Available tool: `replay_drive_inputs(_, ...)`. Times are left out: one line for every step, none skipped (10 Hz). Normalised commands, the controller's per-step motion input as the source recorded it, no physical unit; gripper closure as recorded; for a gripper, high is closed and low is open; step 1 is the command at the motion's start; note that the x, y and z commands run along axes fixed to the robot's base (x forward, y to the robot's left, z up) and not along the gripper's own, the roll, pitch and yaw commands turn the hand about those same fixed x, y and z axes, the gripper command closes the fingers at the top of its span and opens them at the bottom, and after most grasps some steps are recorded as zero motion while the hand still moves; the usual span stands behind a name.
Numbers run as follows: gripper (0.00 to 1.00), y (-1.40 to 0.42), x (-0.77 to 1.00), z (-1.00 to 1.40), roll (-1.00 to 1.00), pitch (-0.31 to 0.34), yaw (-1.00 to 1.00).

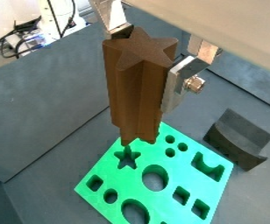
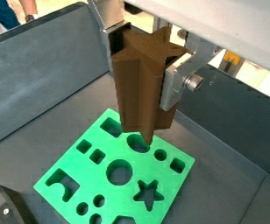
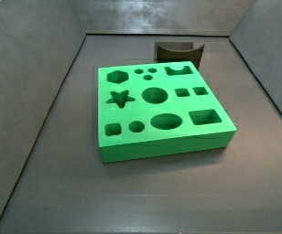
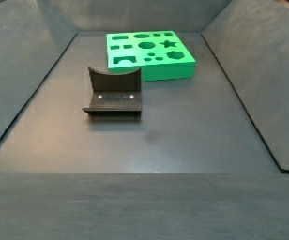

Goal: Insert the star object.

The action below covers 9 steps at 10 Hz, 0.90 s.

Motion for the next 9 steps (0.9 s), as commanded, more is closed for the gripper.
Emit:
replay_drive_inputs(1.00, 0.04, 0.71, -0.82, 0.27, 0.000, -0.47)
replay_drive_inputs(1.00, 0.13, 0.70, -0.80, 0.27, 0.000, -0.39)
replay_drive_inputs(1.00, 0.04, 0.70, -0.90, 0.24, 0.000, -0.46)
replay_drive_inputs(1.00, 0.08, 0.43, -1.00, 0.17, 0.000, -0.49)
replay_drive_inputs(1.00, 0.25, -0.27, -0.92, 0.00, -0.094, -0.55)
replay_drive_inputs(1.00, 0.25, -0.61, -0.73, -0.08, -0.210, -0.47)
replay_drive_inputs(1.00, 0.30, -0.71, -0.75, -0.08, -0.217, -0.37)
replay_drive_inputs(1.00, 0.26, -0.71, -0.69, -0.07, -0.251, -0.35)
replay_drive_inputs(1.00, 0.07, -0.51, -0.59, -0.10, -0.319, -0.23)
